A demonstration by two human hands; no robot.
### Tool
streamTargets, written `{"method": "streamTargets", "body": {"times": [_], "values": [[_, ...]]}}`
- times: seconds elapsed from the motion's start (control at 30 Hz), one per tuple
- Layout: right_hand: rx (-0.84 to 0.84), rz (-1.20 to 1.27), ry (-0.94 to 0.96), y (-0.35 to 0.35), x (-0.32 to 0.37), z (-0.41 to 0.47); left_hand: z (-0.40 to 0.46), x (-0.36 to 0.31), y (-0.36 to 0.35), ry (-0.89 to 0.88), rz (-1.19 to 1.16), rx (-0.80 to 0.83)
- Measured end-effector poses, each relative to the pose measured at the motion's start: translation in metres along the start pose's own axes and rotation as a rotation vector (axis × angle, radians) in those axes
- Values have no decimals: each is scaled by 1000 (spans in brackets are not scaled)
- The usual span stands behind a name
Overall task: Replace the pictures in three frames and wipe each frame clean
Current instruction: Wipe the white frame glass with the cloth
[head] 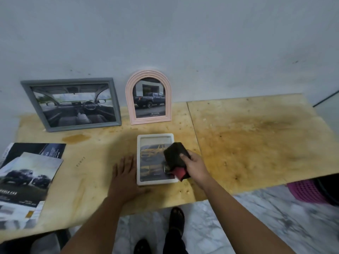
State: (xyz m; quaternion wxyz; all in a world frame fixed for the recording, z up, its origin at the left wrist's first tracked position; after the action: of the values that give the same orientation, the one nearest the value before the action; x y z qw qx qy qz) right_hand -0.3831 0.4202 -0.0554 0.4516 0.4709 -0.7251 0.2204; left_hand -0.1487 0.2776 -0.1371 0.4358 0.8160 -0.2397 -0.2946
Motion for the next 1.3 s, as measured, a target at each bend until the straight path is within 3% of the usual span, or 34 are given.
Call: {"method": "streamTargets", "body": {"times": [0.17, 0.43, 0.5, 0.57, 0.63, 0.73, 0.83, 1.03, 1.3], "values": [[-174, 53, -176, 92, -24, 2, -7, -21, 15, 169, -103, -13], [-241, -584, -378, 131, -38, 8, -2, -39, 29, 314, -253, -58], [-332, -727, -346, 118, -18, 4, 0, -39, 33, 321, -325, -57], [-354, -785, -193, 98, -4, 8, 6, -38, 36, 339, -372, -48], [-178, -646, -121, 76, 4, 17, 13, -38, 38, 381, -441, -51], [99, -332, -236, 42, 8, 29, 18, -41, 37, 434, -554, -75], [214, -219, -289, 13, 10, 33, 19, -53, 30, 458, -623, -110], [176, -43, -269, 7, 12, 41, 21, -87, 30, 518, -762, -229], [-159, -181, -21, 93, 33, 68, 86, -163, 63, 324, -819, -273]]}}
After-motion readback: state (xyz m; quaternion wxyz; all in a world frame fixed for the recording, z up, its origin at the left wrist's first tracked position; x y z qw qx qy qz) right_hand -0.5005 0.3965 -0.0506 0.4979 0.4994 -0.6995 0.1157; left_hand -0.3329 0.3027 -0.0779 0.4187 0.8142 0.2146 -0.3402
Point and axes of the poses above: each hand's wrist, its own z-axis towards the middle knuckle, its own y-axis out of the back of the hand, x = y × z, the point moved 1 cm from there along z, towards the middle knuckle, and after that the axes turned 9 degrees about x, right-handed, at the moved point
